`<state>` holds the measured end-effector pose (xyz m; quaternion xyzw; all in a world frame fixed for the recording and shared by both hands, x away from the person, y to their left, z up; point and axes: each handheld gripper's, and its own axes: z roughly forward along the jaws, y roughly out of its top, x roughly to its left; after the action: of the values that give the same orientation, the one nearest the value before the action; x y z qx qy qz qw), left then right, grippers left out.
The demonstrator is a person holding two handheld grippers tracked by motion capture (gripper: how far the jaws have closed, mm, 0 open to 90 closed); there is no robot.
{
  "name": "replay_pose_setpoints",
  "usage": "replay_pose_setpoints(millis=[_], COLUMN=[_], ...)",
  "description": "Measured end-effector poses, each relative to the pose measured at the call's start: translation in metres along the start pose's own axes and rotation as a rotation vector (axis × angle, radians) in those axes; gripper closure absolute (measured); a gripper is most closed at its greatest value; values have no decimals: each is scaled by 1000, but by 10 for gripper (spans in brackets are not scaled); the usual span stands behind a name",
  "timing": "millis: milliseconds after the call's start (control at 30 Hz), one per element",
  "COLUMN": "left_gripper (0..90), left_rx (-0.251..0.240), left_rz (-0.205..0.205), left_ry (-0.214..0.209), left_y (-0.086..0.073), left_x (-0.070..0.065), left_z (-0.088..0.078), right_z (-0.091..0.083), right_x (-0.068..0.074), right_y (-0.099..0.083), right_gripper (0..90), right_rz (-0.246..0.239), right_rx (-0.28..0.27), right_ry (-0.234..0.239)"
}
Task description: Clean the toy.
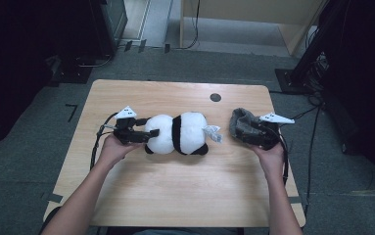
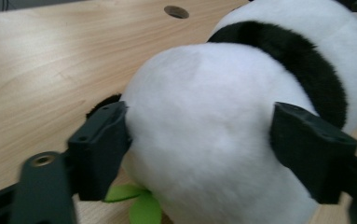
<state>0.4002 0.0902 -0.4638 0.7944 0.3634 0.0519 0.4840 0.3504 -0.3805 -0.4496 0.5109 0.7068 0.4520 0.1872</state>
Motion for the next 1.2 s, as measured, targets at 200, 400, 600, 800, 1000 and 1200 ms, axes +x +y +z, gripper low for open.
replay_pose_setpoints(millis=[200,400,600,800,1000,1200], left_gripper=[68,182,200,200,197,188], left_rx=[-26,-29,-28,-34,-32,-37], left_rz=[9,18,20,19,17,11], left_ry=[-23,-17,-21,-18,-20,-19], left_y=[-6,-7,-11,-15,-16,-17], left_x=[3,-2,-4,-5,-5,-5], left_z=[4,0,-3,-4,-4,-4], right_z=[16,38,58,71,77,79], right_x=[-20,-35,-39,-42,-42,-34], right_y=[0,-2,-7,-12,-19,-30], right_gripper=[221,230,229,228,194,234], right_rz=[2,10,12,21,-1,-56], right_rx=[26,56,102,121,152,112], right_ry=[-68,-115,-140,-173,-200,-281])
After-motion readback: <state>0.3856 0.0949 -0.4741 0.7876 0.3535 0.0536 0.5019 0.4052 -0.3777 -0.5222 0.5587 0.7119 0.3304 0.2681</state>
